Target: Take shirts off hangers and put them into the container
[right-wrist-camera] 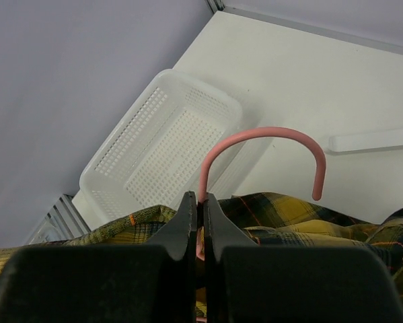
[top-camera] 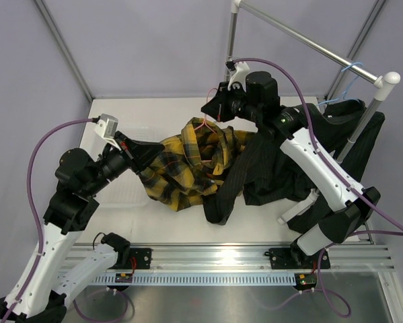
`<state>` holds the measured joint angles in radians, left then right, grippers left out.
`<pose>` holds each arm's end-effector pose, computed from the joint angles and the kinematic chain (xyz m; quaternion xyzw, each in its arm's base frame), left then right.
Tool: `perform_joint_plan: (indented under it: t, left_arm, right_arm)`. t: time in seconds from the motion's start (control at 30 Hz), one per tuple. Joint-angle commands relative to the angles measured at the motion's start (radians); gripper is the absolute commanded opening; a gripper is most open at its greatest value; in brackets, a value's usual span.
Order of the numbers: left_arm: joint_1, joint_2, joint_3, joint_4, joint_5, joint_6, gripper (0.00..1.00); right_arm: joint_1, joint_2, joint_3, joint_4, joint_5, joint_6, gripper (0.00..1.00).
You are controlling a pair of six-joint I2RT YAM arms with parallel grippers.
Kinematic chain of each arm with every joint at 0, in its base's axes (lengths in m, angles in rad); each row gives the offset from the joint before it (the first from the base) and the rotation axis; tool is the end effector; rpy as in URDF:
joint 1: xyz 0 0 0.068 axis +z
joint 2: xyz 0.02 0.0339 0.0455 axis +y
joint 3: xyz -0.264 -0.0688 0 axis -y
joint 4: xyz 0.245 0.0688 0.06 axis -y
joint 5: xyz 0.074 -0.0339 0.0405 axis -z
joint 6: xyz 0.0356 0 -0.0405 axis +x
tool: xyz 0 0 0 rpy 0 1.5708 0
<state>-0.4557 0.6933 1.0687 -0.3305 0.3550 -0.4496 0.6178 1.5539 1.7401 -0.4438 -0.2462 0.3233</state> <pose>0.1114 -0.0684 0.4327 0.1297 0.6798 -0.4209 0.5864 0.2804 0.2099 0.4541 -0.1895 0.7666 0.3613 0.4959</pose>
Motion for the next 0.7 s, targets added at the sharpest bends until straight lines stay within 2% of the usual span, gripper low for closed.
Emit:
perform_joint_plan:
  t: [0.0, 0.07, 0.1, 0.13, 0.2, 0.53, 0.67]
  left_arm:
    - [0.003, -0.005, 0.039, 0.042, 0.029, -0.012, 0.0]
    - [0.002, -0.003, 0.05, -0.001, 0.013, -0.006, 0.14]
    - [0.002, -0.009, 0.047, -0.011, 0.007, -0.006, 0.26]
    - [0.002, -0.017, 0.04, -0.031, -0.008, -0.005, 0.48]
    - [0.002, -0.044, 0.011, -0.053, -0.025, 0.0, 0.63]
    - [0.002, -0.162, -0.13, -0.189, -0.054, 0.023, 0.64]
    - [0.002, -0.176, -0.147, -0.226, -0.062, 0.034, 0.57]
  right_arm:
    - [0.007, -0.014, -0.01, 0.039, 0.016, -0.004, 0.0]
    - [0.007, -0.031, -0.016, 0.033, 0.085, -0.007, 0.0]
    - [0.007, -0.041, -0.011, 0.021, 0.102, -0.009, 0.0]
    - [0.007, -0.044, 0.007, 0.008, 0.119, -0.013, 0.0]
    - [0.007, -0.051, 0.032, -0.024, 0.148, -0.02, 0.0]
    - [0.007, -0.077, 0.162, -0.139, 0.217, -0.076, 0.0]
    - [0.007, -0.095, 0.182, -0.167, 0.281, -0.096, 0.0]
